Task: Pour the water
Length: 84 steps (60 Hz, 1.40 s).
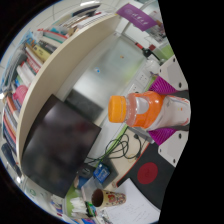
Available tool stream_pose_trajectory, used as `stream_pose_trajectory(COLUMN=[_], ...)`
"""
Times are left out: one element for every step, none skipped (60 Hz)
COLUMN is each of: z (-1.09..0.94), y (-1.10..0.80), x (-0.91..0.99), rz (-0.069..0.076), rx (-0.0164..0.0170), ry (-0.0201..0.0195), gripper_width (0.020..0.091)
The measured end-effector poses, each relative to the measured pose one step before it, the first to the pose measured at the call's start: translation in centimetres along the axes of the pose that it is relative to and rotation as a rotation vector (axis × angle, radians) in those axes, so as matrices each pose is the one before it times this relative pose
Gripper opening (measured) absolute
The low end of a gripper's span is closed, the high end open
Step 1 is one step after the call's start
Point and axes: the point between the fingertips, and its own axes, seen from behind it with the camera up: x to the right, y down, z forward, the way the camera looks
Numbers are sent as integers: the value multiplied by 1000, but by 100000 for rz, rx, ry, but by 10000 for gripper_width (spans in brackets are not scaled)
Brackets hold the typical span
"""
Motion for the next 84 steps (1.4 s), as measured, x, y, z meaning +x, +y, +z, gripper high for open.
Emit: stream_pose_trajectory(z=[108, 134, 162, 313, 221, 125, 262, 300, 262, 279, 307, 308, 296, 261, 250, 166, 90, 190, 157, 173, 195, 178, 316, 177, -134, 109, 84, 89, 72, 75, 282, -29, -23, 17, 3, -7, -25, -26, 5, 183, -50, -67, -38, -17, -28, -46, -35, 70, -64, -10, -30, -10, -25, -14, 1, 2, -24, -9, -36, -57, -87, -116, -128, -143, -156, -238, -262, -310, -147, -262, -301, -318, -288, -361, -123, -227, -217, -194, -180, -176, -222, -123, -118, -110], y=[-898, -912, -884, -862, -861, -944, -968, -849, -770, -790, -794, -751, -650, -654, -574, -716, -743, -684, -659, -573, -487, -497, -536, -506, -457, -470, -467, -446, -387, -374, -443, -415, -403, -302, -230, -201, -217, -207, -230, -112, -62, -107, -51, -18, -14, -38, -63, -67, -62, -131, -84, -36, -11, -44, -74, -77, -8, -13, -73, -115, -87, -78, -131, -143, -125, -144, -281, -363, -120, -30, 8, -17, -22, 20, 124, 219, 197, 190, 231, 270, 249, 252, 213, 160], x=[-566, -442, -432, -337, -672, -498, -431, -502, -473, -447, -371, -379, -350, -294, 36, -255, -343, -245, -177, -94, -90, 2, 211, 80, -53, 91, 88, 45, 25, -85, 151, 61, -11, 78, 95, 133, 157, 168, 146, 195, 86, -103, 57, 42, 27, 30, 19, 28, -15, -126, -8, -43, -41, -45, -43, -50, -113, -108, -57, 17, 71, 47, -9, -1, 41, 148, 105, 212, 89, 331, 415, 331, 270, 419, 224, 245, 133, 22, 56, 98, 242, 12, -89, -12], rz=[-2999, -3294, -3701, -4596, -4516, -3977, -4020, -4247, -4374, -4380, -4170, -4218, -4556, -4552, -4441, -4067, -4037, -4076, -4097, -4305, -4415, -4410, -4500, -4282, -4246, -4355, -4021, -3738, -3931, -4055, -3946, -3167, -2558, -2808, -2764, -2579, -2322, -2088, -2068, -2262, -1855, -1235, -1622, -1475, -1266, -1094, -911, -807, -709, -386, -623, -446, -305, -94, 147, 153, 392, 570, 1087, 1768, 2319, 2623, 2945, 3310, 3784, 4063, 4220, 4077, 4951, 4958, 4587, 3937, 3576, 3422, 4013, 4012, 3835, 3583, 3586, 3870, 3914, 3973, 3897, 3928], rx=[302, 367, 363, -20, 116, 464, 505, 101, -136, -125, 28, -45, -293, -301, 572, 130, 129, 263, 320, 185, -61, -97, 702, 388, 206, 464, 547, 548, 511, 345, 978, 742, 713, 477, 90, -62, 21, 67, 85, 471, -437, -228, -347, -498, -545, -397, -225, 22, -233, 117, 70, -105, -296, -115, 96, 33, -143, -77, 241, 489, 488, 564, 979, 1089, 989, 1165, 1792, 1953, 2018, 1102, 878, 1109, 1134, 345, 539, 58, 205, 302, 130, 31, -195, 111, 310, 597], ry=[-668, -225, -68, -1216, 362, -234, -201, -324, -505, -451, -245, -104, -286, -264, -739, 17, 3, -72, 26, 178, 238, 367, 296, 644, 659, 337, 477, 640, 436, 97, 28, 283, 435, 397, 334, 377, 449, 518, 417, 215, 218, 107, 10, -88, -91, -67, -34, -16, -50, -208, -59, -199, -216, -204, -147, -118, -324, -447, -390, -187, 58, -34, -469, -470, -276, -190, -344, -491, -200, 719, 1173, 788, 483, 635, 938, 840, 367, -27, -27, 251, 600, 201, -282, -782], gripper_width=[401, 402, 403, 403, 403, 403, 404, 403, 402, 402, 402, 401, 402, 403, 401, 401, 402, 403, 402, 402, 401, 402, 401, 402, 402, 402, 403, 403, 403, 403, 403, 403, 401, 402, 403, 402, 403, 401, 402, 402, 402, 401, 401, 402, 402, 402, 402, 402, 402, 402, 403, 403, 404, 403, 404, 402, 400, 402, 403, 403, 402, 402, 403, 403, 405, 405, 405, 404, 402, 402, 403, 403, 403, 403, 404, 404, 404, 403, 401, 402, 419, 420, 421, 422])
